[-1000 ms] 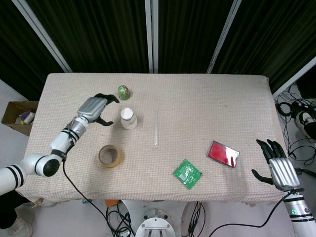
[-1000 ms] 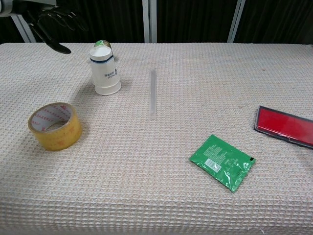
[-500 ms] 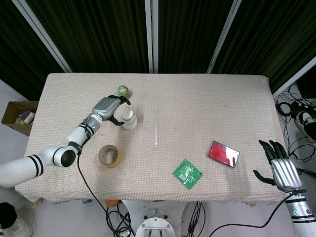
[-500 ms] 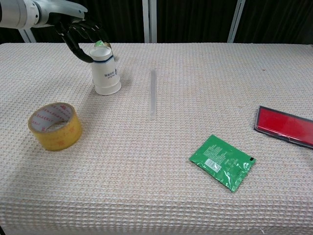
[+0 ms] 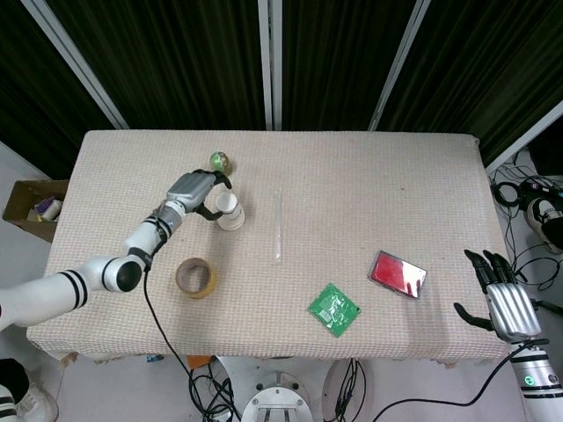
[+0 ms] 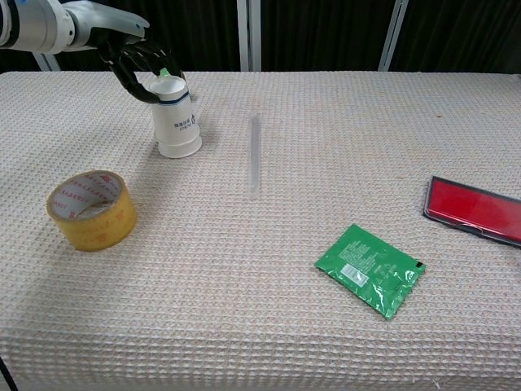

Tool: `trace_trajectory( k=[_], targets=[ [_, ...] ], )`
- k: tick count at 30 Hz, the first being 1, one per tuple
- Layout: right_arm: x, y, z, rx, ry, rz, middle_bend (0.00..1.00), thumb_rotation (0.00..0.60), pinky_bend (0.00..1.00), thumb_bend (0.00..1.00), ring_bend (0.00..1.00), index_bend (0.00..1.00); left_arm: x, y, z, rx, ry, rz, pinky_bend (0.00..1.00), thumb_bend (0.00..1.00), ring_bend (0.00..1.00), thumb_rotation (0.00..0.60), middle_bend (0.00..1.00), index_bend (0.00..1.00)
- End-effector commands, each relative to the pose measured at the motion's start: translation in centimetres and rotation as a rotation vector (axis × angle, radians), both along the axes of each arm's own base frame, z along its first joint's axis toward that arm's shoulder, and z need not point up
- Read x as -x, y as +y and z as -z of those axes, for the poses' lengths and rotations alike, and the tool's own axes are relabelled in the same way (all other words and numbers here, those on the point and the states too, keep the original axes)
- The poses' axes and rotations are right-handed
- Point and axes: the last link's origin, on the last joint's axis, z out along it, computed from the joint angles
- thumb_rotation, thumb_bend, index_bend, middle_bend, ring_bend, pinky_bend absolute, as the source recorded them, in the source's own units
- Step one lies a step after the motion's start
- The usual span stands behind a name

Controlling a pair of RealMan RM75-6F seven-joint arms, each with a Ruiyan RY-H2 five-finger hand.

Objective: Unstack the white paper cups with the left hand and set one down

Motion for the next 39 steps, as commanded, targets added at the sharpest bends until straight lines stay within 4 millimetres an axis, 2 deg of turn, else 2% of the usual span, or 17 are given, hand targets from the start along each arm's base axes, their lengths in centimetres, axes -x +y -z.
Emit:
trace_trajectory(
  k=[1,5,9,17,22,26,30,39],
  targets=[
    [0.0,0.0,0.0,0.000,0.001,0.002,0.13,0.600,0.01,0.18,0.00,0.03,0.0,0.1,0.1,0.005,-0.002,-0.005,0.11,0.32,0.15,0.600,0.16,0.32],
    [0.1,0.0,-0.1,0.001,-0.001,0.005,0.13,0.600,0.01,0.18,0.00,0.03,0.0,0.1,-0.1,0.002,-0.021,-0.016,0.12,0.36,0.15,0.600,0.16,0.38],
    [0.1,0.0,-0.1,0.001,-0.001,0.005,0.13,0.600,0.01,0.18,0.00,0.03,-0.1,-0.2,-1.1,-0.021,-0.038,-0.001,0.12,0.36,0.15,0.600,0.16,0.38],
    [-0.2,-0.1,-0.1,0.000,0.000,-0.010,0.13,0.600,0.01,0.18,0.00,0.03,-0.3,-2.3,-5.1,-0.099,-0.094,0.059,0.12,0.36,0.15,0.600,0.16,0.38],
    [-0.3,-0.2,-0.1,-0.004,0.000,-0.015,0.13,0.600,0.01,0.18,0.00,0.03,0.9,-3.5,-7.7,-0.156,-0.078,0.077,0.12,0.36,0.15,0.600,0.16,0.38],
    [-0.4,-0.3,0.0,-0.006,0.002,-0.020,0.13,0.600,0.01,0.18,0.00,0.03,2.5,-3.8,-8.8,-0.195,-0.028,0.059,0.12,0.36,0.15,0.600,0.16,0.38],
    [-0.7,-0.4,0.2,-0.013,0.005,-0.027,0.13,0.600,0.01,0.18,0.00,0.03,4.0,-3.8,-8.2,-0.187,-0.009,0.013,0.12,0.36,0.15,0.600,0.16,0.38],
    [-0.7,-0.3,0.1,-0.012,0.011,-0.017,0.13,0.600,0.01,0.18,0.00,0.03,6.2,-2.3,-3.6,-0.129,0.025,-0.056,0.12,0.36,0.15,0.600,0.16,0.37]
  ],
)
